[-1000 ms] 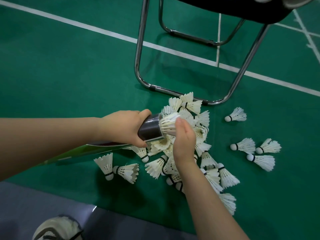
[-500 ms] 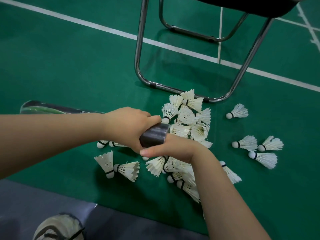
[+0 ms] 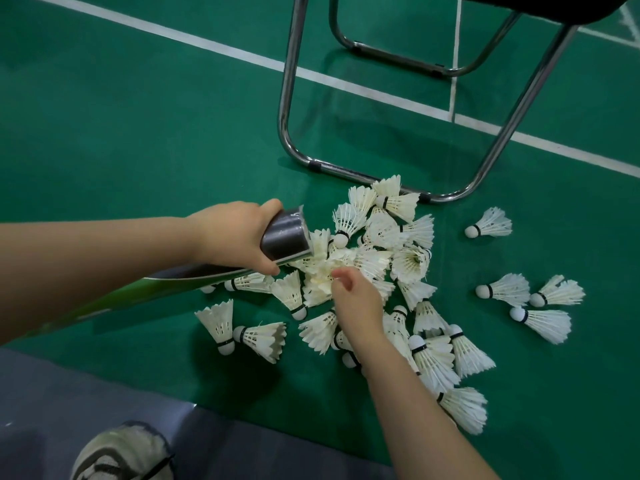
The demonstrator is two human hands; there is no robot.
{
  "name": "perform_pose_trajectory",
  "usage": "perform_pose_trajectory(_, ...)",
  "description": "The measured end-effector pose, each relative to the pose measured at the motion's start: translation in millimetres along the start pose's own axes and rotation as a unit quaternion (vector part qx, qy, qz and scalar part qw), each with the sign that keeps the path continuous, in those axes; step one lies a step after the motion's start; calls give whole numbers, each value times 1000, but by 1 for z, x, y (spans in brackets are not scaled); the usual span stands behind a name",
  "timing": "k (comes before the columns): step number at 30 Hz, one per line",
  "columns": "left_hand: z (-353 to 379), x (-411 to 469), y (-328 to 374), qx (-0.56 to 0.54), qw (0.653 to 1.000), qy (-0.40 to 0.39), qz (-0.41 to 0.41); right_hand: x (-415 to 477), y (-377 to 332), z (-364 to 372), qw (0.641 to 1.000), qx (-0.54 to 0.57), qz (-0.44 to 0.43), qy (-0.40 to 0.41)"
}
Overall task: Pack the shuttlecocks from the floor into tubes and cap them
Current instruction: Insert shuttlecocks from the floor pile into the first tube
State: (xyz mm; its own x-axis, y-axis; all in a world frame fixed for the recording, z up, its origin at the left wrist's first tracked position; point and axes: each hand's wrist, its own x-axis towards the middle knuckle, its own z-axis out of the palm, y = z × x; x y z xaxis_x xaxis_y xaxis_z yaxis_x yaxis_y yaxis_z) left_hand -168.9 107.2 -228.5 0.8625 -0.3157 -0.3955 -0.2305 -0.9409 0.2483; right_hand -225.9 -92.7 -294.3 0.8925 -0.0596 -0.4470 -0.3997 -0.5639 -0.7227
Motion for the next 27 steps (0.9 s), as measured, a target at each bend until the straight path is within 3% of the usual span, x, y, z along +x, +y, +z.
perform_pose_trajectory(2,-1,-1,-2,7,1000,2,0,2,3,14,987,-142,-62,-38)
perform_pose_trajectory(5,-2,-1,-1,9,1000,10,1,8,4,29,910,-388,-123,-80)
perform_pose_trajectory(7,-1,-2,-1,6,1000,8,1,11,5,30,879,-454,-103,-105)
perform_pose_trajectory(9,0,-4,-2,1,1000,3,0,13,6,28,873,-471,-78,-95)
perform_pose_trajectory(21,0,-8,-6,-5,1000,3,-8,18,16,2,953,-298,11,53)
perform_pose_trajectory(27,4,-6,-4,1,1000,3,-3,36,17,-12,987,-120,103,40)
